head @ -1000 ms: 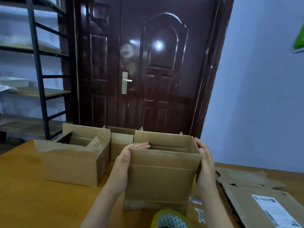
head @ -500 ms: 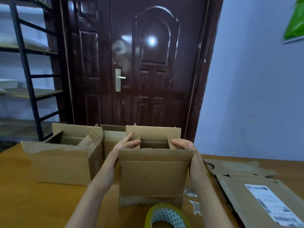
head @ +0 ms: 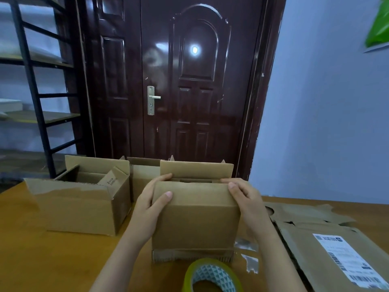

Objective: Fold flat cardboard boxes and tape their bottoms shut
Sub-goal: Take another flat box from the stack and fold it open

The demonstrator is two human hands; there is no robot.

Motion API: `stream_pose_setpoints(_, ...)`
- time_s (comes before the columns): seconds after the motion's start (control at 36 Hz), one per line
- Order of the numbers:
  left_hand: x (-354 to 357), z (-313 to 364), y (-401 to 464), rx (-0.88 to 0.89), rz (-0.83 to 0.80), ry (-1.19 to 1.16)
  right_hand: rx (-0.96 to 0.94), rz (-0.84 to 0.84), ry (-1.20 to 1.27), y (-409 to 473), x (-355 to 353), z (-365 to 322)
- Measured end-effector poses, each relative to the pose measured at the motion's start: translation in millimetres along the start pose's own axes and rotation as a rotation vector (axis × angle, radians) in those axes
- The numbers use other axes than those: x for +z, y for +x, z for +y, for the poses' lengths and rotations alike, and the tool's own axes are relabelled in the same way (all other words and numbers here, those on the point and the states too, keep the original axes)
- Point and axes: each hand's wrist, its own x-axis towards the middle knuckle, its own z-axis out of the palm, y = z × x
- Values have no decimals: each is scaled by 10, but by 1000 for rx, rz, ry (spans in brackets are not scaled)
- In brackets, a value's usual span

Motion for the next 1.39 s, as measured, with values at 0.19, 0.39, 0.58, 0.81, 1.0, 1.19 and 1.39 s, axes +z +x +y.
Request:
stream_pose_setpoints(0.19, 76, -29, 37, 20, 162, -40, -20, 92, 84, 13, 42, -17)
stream_pose_setpoints(0.39, 52, -19, 108, -1, 88, -22, -14, 40, 104, 17, 63, -18)
stream_pose_setpoints(0.58, 24, -108, 129, 38, 139, 50, -53, 94, -8, 9, 112, -17)
stream_pose_setpoints(0.81, 38, -131, 134, 47, 132, 24, -13, 128, -12, 47, 152, 9)
stream_pose_setpoints(1.0, 53, -135, 110, 61, 194, -7, 93, 144, 210, 7, 284, 2)
stream_pose_setpoints(1.19, 5, -121, 115, 108, 247, 74, 136, 163, 304, -12, 376, -39)
stream_pose_setpoints(1.39, 6, -81, 141, 134, 247, 131, 195, 184, 387, 3, 377, -14)
